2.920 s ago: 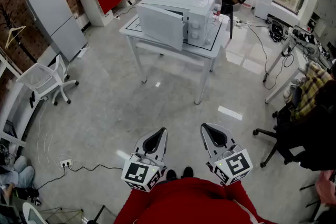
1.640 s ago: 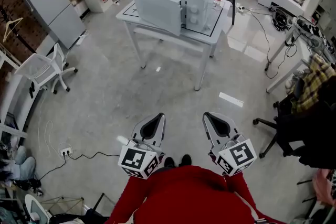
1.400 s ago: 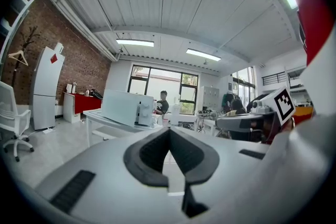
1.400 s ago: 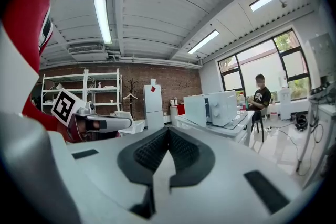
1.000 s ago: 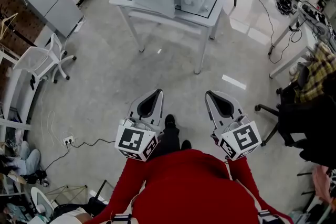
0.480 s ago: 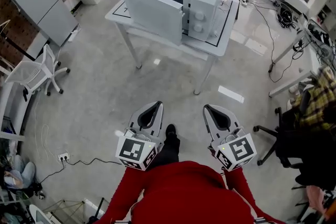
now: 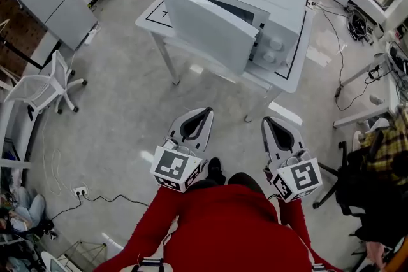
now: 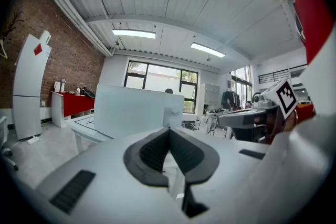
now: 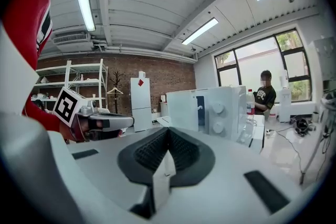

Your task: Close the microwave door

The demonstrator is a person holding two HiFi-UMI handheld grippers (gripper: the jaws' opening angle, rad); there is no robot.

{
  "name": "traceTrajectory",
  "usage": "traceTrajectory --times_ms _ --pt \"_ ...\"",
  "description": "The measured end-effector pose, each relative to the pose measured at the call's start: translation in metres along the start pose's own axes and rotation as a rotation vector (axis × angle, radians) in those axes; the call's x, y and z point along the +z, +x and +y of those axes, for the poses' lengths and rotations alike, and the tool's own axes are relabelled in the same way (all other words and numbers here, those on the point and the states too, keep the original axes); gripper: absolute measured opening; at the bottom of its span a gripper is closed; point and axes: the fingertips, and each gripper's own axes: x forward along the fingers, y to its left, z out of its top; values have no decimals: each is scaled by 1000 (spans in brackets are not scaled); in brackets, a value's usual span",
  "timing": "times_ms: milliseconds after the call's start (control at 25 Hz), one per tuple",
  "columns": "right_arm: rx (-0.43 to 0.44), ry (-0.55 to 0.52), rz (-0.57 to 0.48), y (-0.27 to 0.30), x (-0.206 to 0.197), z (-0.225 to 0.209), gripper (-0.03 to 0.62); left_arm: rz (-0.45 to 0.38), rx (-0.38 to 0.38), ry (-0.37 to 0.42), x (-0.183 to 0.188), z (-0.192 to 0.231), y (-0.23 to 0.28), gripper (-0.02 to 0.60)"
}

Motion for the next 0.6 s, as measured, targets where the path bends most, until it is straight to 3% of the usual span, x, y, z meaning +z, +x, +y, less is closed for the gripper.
traceTrajectory --times_ms 320,600 --pt "-33 9 30 30 -7 -29 10 20 -11 -42 -13 23 32 3" --pt "-83 -24 7 52 10 -71 11 -15 23 -47 -3 43 55 3"
